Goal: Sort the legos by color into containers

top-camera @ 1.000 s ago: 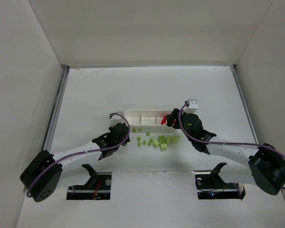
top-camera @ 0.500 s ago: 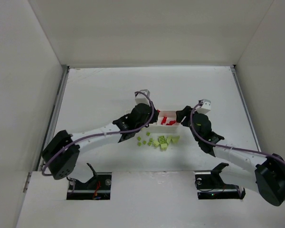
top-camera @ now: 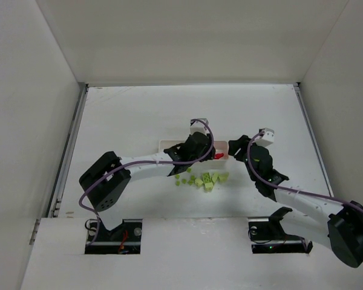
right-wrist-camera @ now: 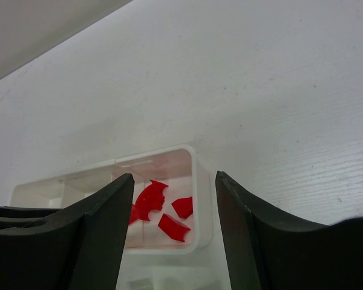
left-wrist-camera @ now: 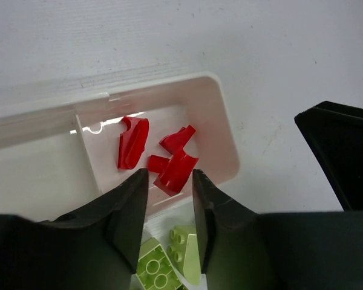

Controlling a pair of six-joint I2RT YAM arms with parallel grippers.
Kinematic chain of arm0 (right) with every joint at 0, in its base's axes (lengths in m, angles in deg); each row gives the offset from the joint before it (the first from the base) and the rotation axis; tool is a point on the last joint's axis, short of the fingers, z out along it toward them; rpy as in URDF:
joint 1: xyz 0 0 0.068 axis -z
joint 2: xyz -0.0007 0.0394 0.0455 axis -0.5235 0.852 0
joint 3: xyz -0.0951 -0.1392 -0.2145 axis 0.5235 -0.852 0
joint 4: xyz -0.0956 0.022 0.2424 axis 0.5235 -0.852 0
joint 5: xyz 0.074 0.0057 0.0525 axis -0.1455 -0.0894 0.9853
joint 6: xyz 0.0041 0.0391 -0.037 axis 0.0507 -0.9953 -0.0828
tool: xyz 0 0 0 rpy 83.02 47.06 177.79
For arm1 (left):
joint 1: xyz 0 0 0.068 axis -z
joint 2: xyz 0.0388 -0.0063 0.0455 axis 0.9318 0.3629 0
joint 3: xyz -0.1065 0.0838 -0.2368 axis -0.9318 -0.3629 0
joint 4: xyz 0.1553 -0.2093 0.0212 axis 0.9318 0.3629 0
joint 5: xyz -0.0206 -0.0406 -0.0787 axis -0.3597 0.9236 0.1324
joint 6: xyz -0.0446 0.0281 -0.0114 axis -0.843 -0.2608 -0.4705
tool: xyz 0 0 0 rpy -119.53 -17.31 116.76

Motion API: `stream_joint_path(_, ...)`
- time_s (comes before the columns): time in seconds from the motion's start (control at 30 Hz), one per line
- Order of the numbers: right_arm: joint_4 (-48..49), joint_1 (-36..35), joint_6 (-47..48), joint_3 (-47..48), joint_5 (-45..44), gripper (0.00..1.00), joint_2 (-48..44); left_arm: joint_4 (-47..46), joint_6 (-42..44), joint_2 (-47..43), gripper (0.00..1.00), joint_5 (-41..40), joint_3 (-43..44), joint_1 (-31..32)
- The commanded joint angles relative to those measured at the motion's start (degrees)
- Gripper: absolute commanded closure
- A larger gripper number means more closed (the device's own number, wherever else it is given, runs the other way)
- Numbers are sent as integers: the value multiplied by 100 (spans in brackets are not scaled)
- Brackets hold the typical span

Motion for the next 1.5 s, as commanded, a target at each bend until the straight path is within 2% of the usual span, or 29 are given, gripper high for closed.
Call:
stream_joint_path(0.0, 94, 28, -55, 67, -97, 37, 17, -222, 129, -147, 64, -30, 256, 10)
stream_joint_path(0.13, 85, -7, -19, 85, -123, 38, -18, -223, 191, -516, 57, -276, -25, -69)
stream_joint_path(0.2, 86, -16, -11, 129, -79, 49, 78, -179, 208, -805, 56, -303, -226, -78)
stream_joint_path(0.3, -2, -252, 112, 243, -35, 70, 122, -135, 191, -1402, 65, -521, -814, -34)
stream_joint_path(0.4, 24, -587, 261, 374, -36, 77, 244, 286, 51, -2114, 74, -855, -1438, 71)
stream_joint_path(0.53, -11, -1114, 473, 638, -79, 76, 631, 971, -300, -2932, 76, -1321, -2283, 282)
stream_joint_path(0.63, -29, -1404, 446, 700, -80, 71, 825, 1403, -590, -3179, 73, -1454, -2661, 457)
stream_joint_path(0.7, -230, -1632, 490, 814, -27, 67, 843, 1369, -705, -3215, 70, -1498, -2898, 555)
stream_joint_path(0.83, -696, -2256, 534, 1008, 166, 60, 834, 1263, -714, -3066, 67, -1314, -2961, 607)
stream_joint_path(1.1, -1057, -3171, 367, 920, 834, 63, 912, 948, -547, -2548, 66, -1244, -2952, 617)
stream_joint_path(1.33, -943, -3382, 7, 771, 888, 62, 1290, 499, -424, -2134, 68, -1156, -3005, 485)
stream_joint_path(1.47, -724, -3409, -81, 814, 993, 61, 1773, 384, -371, -2064, 75, -1032, -3057, 335)
